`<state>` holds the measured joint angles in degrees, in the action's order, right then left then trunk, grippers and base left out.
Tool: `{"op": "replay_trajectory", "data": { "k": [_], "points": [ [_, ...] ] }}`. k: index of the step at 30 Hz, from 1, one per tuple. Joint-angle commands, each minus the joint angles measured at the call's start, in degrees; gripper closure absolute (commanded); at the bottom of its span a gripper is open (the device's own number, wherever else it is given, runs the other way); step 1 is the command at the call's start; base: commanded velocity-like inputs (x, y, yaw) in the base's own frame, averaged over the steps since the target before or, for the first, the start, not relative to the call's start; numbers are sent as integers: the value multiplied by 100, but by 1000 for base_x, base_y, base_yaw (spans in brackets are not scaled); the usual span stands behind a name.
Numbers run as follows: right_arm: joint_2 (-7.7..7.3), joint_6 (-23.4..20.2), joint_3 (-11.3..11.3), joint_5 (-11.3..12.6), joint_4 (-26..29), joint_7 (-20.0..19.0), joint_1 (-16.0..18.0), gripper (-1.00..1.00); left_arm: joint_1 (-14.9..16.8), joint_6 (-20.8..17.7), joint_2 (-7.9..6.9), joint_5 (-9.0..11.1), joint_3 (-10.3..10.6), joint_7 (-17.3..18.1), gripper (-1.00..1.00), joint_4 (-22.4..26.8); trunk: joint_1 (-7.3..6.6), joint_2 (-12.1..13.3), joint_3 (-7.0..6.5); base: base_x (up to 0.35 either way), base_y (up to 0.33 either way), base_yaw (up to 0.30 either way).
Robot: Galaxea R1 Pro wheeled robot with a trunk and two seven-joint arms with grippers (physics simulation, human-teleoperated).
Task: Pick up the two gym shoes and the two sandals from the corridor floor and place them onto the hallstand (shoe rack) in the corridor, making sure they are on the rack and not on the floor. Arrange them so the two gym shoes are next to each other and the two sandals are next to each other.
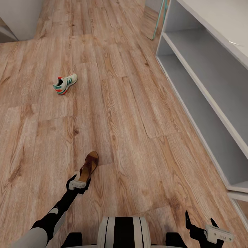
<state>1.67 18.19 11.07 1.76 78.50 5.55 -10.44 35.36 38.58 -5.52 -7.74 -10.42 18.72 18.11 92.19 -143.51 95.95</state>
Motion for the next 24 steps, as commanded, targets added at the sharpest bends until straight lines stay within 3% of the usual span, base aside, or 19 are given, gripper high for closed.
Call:
{"op": "replay_trajectory", "data": {
  "k": [1,24],
  "points": [
    [0,0,0,0,0,0,0,-100,0,0,0,0,0,0,-100,0,0,0,8,0,0,0],
    [0,0,0,0,-10,0,7,-100,37,-14,-2,0,-8,0,-100,-11,0,0,130,0,0,0]
  ]
}}
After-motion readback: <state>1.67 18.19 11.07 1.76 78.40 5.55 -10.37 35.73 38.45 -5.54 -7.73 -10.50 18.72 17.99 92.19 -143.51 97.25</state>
